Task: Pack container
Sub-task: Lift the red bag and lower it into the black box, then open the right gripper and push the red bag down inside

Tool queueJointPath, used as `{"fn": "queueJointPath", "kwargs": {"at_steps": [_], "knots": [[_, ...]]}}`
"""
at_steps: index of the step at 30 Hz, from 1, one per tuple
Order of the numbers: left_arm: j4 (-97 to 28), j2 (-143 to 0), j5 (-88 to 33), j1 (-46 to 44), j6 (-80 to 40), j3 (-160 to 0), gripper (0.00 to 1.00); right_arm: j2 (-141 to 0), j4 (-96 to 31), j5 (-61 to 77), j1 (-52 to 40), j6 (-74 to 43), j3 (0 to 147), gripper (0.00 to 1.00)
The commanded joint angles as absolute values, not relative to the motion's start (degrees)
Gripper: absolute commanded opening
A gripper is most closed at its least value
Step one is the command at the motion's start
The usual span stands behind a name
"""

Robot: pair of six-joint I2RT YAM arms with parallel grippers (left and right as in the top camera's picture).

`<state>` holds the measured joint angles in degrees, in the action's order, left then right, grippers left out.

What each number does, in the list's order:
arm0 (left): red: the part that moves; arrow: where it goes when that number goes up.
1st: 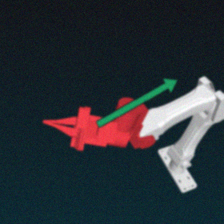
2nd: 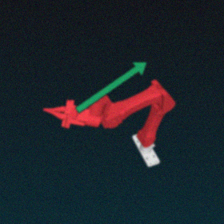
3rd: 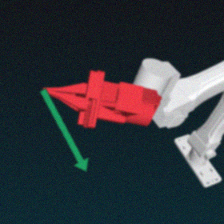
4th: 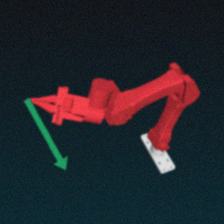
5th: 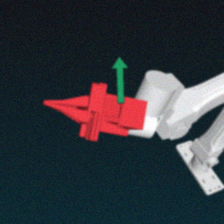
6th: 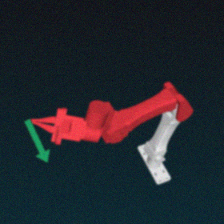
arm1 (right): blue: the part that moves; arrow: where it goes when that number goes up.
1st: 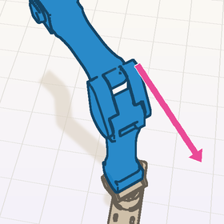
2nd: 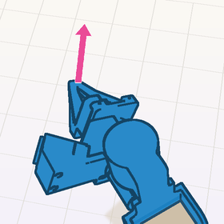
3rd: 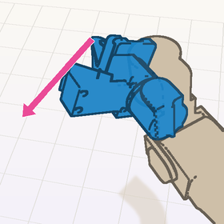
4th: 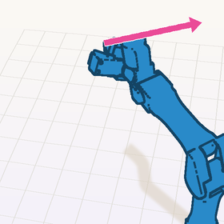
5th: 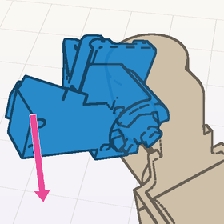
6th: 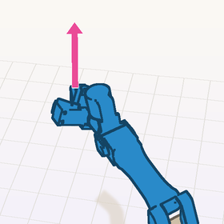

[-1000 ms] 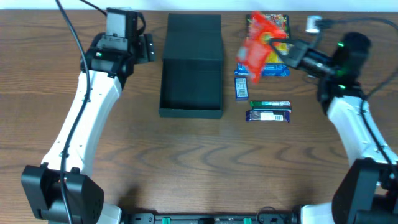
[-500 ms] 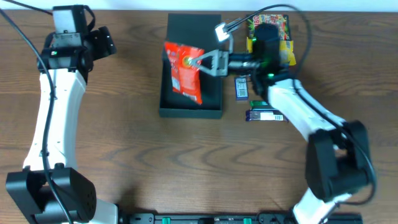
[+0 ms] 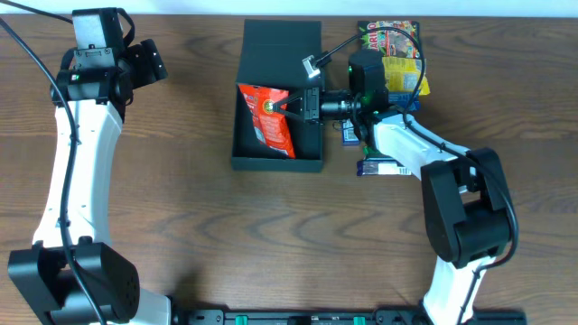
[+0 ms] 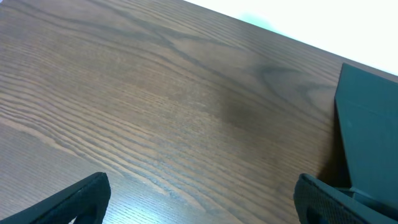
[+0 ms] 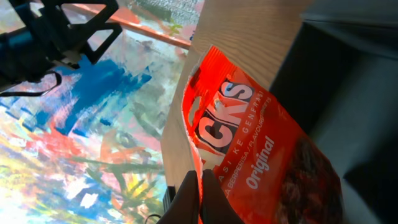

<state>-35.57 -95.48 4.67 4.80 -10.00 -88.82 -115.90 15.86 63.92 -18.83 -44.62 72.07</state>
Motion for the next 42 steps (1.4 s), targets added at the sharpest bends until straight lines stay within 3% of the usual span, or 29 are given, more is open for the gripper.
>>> {"fn": "queueJointPath", "kwargs": {"at_steps": [1,18,19,21,22,24,26,38,42], "knots": [[-35.55,-96.09,4.38,4.95,-8.99,-90.45,0.95,-116.38,16.08,65.87,-19.81,-45.21,73.6,0.01],[-35.55,-96.09,4.38,4.91,-8.99,-90.45,0.95,-122.21,15.35,58.57,-19.66,-46.48,73.6,0.01],[-35.57,-96.09,4.38,4.91,-8.99,-90.45,0.95,-122.21,15.27,57.98,-19.57,-46.48,73.6,0.04],[-35.57,-96.09,4.38,4.91,-8.99,-90.45,0.95,-122.21,15.33,57.63,-19.4,-46.48,73.6,0.6],[-35.57,-96.09,4.38,4.91,-8.99,-90.45,0.95,-122.21,15.44,57.67,-19.31,-46.48,73.6,0.64],[-35.53,-96.09,4.38,4.91,-8.99,-90.45,0.95,-122.19,15.62,59.29,-18.94,-46.48,74.15,0.9],[-35.55,-96.09,4.38,4.91,-8.99,-90.45,0.96,-122.13,16.12,62.02,-18.48,-46.46,75.35,0.99],[-35.79,-96.09,4.38,4.86,-8.99,-90.45,0.96,-118.15,12.38,62.94,-17.61,-42.76,83.5,0.99],[-35.81,-96.09,4.36,4.86,-8.99,-90.45,0.95,-118.17,2.79,54.15,-17.26,-41.85,83.59,0.99]]}}
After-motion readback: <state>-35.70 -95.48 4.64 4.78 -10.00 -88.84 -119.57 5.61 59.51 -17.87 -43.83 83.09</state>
